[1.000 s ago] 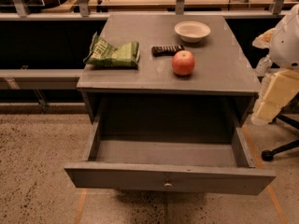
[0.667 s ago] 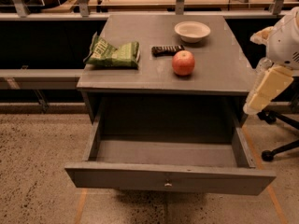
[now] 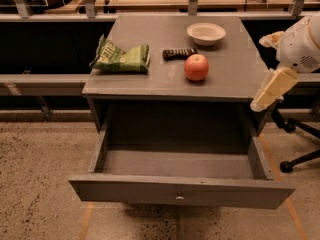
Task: Place apple into top drawer
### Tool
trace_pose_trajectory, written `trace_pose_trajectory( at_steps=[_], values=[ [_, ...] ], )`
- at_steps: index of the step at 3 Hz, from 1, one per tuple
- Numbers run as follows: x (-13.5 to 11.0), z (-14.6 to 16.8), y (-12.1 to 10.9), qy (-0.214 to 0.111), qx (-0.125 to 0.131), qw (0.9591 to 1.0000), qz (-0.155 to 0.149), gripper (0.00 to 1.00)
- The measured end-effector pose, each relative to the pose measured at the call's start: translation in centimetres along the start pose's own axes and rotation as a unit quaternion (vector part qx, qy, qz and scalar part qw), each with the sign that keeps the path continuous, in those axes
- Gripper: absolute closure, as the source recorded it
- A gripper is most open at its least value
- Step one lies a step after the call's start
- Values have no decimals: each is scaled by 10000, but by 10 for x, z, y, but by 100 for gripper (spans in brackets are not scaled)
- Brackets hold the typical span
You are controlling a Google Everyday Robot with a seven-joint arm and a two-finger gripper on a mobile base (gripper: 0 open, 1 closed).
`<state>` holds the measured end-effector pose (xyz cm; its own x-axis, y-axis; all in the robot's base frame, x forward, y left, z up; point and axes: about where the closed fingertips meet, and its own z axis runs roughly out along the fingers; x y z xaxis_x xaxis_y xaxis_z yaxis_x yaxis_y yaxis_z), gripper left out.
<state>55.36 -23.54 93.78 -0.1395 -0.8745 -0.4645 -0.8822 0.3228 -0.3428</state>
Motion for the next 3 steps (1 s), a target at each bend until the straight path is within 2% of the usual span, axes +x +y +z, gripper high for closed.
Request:
trace_pose_trajectory(
  at_steps=[1,2,3],
  values=[
    [-9,-4,1,-156,96,9998,73,0],
    [-26,15,-22,-653,191,9970,367,0],
    [-39,45,-48,-1246,159,9881,886,0]
  ],
)
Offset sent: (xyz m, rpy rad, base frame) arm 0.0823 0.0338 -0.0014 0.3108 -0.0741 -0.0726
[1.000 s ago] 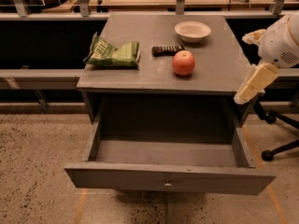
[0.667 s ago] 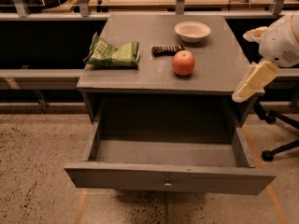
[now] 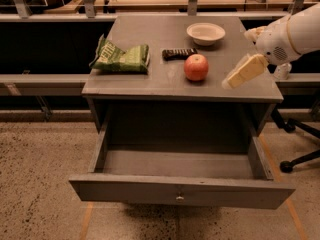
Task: Place apple into top drawer
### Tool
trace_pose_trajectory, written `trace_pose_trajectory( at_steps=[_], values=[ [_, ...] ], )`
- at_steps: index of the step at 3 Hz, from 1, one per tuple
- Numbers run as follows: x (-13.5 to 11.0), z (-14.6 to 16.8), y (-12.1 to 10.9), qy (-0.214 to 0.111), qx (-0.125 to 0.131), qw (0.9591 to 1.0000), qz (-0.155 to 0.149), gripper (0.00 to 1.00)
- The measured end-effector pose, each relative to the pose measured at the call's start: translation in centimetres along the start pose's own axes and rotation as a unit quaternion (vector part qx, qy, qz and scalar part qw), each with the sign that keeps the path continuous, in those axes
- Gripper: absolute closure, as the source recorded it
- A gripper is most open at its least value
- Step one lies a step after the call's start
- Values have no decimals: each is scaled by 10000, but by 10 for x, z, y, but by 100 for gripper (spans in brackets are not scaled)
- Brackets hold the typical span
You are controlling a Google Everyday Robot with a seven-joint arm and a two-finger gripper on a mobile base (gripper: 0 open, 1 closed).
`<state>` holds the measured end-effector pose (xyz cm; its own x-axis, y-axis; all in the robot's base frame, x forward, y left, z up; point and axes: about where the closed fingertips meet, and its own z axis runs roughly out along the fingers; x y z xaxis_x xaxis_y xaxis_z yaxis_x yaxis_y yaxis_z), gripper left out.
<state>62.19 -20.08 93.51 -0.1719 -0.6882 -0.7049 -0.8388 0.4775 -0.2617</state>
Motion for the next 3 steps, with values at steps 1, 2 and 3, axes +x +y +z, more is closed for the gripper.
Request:
trace_pose_trajectory(
  at_steps=[1,2,3],
  values=[
    [1,34,-12,-545,-127,9972,497,0],
    [-9,83,-27,-1287,-291,9855,1069,0],
    [-14,110,-29,-1469,-362,9806,1244,0]
  ],
)
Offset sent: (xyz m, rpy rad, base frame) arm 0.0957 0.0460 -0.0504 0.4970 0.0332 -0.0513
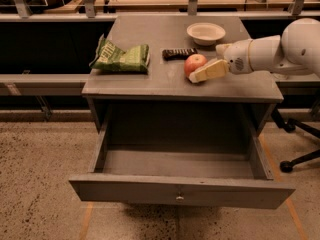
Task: Place apple into top drawer
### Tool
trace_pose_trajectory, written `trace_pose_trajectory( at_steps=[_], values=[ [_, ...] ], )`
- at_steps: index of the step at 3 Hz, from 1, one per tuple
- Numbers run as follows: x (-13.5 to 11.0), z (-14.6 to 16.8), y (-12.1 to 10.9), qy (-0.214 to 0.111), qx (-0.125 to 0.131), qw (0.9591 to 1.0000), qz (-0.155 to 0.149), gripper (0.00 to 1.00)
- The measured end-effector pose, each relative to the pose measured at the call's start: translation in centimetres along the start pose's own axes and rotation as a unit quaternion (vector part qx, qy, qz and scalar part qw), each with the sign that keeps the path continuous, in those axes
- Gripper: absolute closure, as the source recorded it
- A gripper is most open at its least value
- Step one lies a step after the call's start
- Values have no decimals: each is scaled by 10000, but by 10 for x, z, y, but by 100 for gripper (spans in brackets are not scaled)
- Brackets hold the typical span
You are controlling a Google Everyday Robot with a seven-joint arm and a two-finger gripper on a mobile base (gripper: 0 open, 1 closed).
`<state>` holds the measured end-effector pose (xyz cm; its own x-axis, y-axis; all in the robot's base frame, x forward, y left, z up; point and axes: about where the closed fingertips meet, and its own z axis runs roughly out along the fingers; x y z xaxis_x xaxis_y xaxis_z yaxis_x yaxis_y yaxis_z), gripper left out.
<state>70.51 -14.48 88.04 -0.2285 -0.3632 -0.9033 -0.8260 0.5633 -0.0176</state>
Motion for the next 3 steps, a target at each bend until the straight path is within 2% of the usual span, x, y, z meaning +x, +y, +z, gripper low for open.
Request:
trace_pose_trajectory(
  at_steps=[1,2,3],
  values=[
    [14,22,-5,32,-30,9999,134,17],
    [26,33,-6,183,-65,9994,286,41],
    [22,29,-1,83,-174,9996,224,64]
  ],
)
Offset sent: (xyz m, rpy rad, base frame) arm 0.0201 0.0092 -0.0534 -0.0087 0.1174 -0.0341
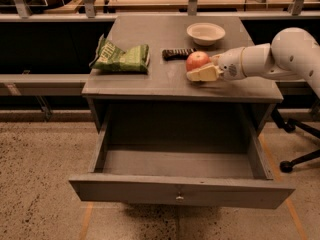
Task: Place apple into top drawer
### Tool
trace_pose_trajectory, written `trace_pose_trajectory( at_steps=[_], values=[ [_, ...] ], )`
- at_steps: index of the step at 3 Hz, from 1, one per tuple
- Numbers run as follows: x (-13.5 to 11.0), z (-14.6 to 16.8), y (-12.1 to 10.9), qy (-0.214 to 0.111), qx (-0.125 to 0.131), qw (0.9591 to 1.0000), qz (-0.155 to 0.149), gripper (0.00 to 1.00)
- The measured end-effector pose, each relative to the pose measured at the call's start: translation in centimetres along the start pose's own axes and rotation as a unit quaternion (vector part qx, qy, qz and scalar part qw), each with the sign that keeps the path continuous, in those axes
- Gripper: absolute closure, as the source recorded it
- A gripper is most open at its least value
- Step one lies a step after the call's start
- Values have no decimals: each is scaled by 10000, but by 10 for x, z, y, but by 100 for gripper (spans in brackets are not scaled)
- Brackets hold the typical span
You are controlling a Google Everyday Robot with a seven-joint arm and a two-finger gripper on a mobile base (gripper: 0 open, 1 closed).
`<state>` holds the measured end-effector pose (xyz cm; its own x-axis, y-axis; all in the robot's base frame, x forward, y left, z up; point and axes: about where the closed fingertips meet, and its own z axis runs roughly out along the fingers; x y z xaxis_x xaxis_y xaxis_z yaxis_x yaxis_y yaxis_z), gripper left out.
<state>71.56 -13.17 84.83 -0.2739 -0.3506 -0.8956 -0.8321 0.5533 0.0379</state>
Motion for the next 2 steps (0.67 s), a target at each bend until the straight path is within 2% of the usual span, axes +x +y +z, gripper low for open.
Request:
trace_pose_trajectory(
  at_steps=[1,2],
  values=[
    [-19,-31,34,-44,-328,9988,-351,88],
    [-33,-64,83,-89,-765,9952,-605,100]
  ],
)
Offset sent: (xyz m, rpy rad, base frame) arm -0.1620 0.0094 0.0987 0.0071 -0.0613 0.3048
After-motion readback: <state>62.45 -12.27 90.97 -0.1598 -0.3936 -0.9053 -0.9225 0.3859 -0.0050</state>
